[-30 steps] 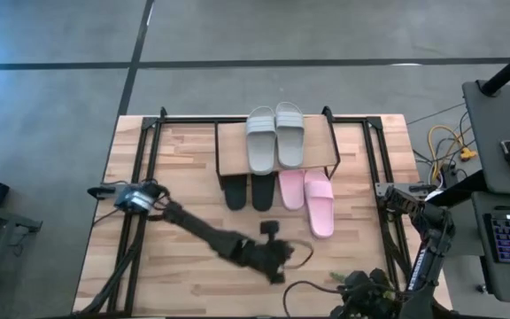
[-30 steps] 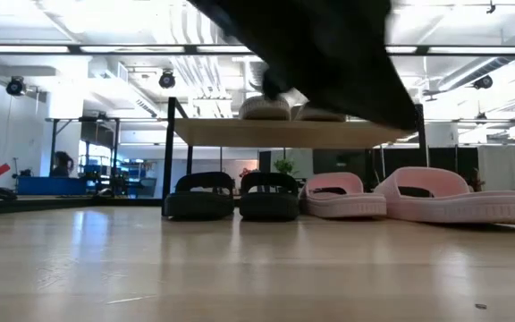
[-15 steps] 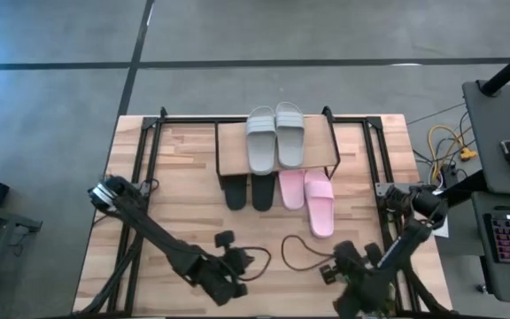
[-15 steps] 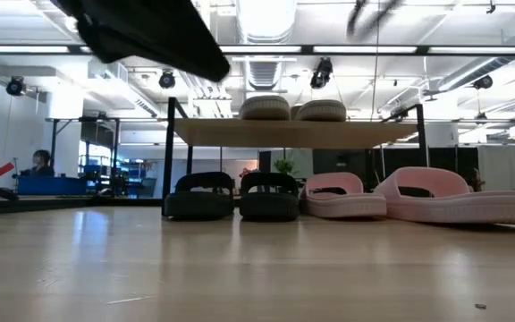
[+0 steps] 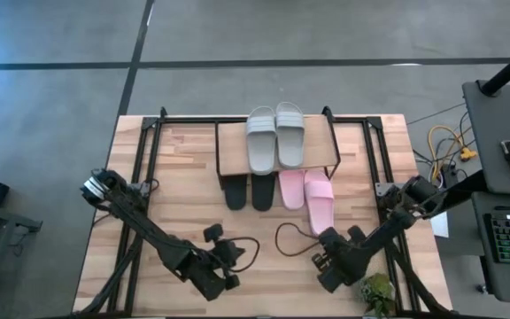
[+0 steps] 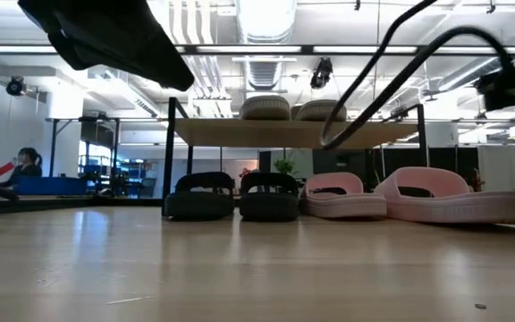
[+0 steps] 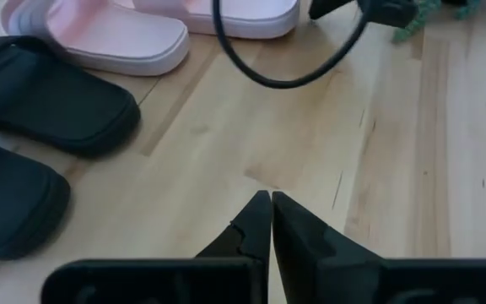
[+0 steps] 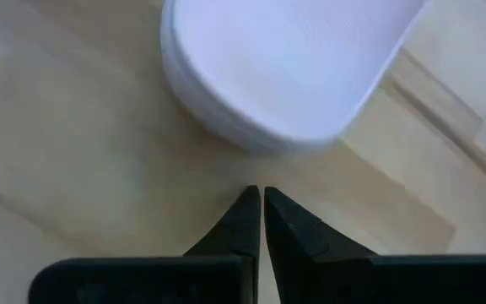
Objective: Pick and place slides into the shelf
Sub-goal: Adjust the slides under the shelf
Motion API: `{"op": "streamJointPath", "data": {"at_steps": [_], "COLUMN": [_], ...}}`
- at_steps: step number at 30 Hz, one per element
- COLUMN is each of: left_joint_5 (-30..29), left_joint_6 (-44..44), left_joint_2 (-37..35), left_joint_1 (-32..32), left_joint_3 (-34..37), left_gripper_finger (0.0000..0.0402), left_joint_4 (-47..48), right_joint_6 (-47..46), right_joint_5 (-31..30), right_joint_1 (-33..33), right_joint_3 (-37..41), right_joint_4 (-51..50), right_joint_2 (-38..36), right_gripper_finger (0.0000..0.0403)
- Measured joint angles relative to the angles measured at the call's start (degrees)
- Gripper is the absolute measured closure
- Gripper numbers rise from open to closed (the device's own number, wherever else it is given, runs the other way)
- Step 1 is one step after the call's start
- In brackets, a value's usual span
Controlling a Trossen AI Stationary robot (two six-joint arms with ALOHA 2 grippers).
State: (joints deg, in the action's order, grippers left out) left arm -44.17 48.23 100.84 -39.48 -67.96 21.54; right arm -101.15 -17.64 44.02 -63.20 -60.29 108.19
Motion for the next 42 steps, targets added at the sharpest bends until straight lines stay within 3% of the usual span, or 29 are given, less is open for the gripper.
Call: {"op": "streamJointPath", "data": {"at_steps": [11,29,42], "left_joint_5": [-1.4,-1.8,-1.8], "left_joint_6": [0.3,1.0,1.1], "left_joint_2": [0.1,0.2,0.2], "left_joint_1": [0.1,0.1,0.1], "left_joint_3": [0.4,0.5,0.5], "left_gripper_finger": [0.0402,0.0402,0.0402], "left_joint_4": [0.0,0.0,-0.1], "right_joint_6": [12.3,20.6,30.8], "right_joint_5": [-2.1,-14.2,-17.1], "right_joint_1": [-8.4,-16.5,-24.8], "right_joint_3": [4.5,7.6,8.4], "right_joint_4": [1.1,0.7,2.1], "right_joint_2": [-1.2,-1.5,-1.6], "right_gripper_finger": [0.0390,0.0390,0.0390]}}
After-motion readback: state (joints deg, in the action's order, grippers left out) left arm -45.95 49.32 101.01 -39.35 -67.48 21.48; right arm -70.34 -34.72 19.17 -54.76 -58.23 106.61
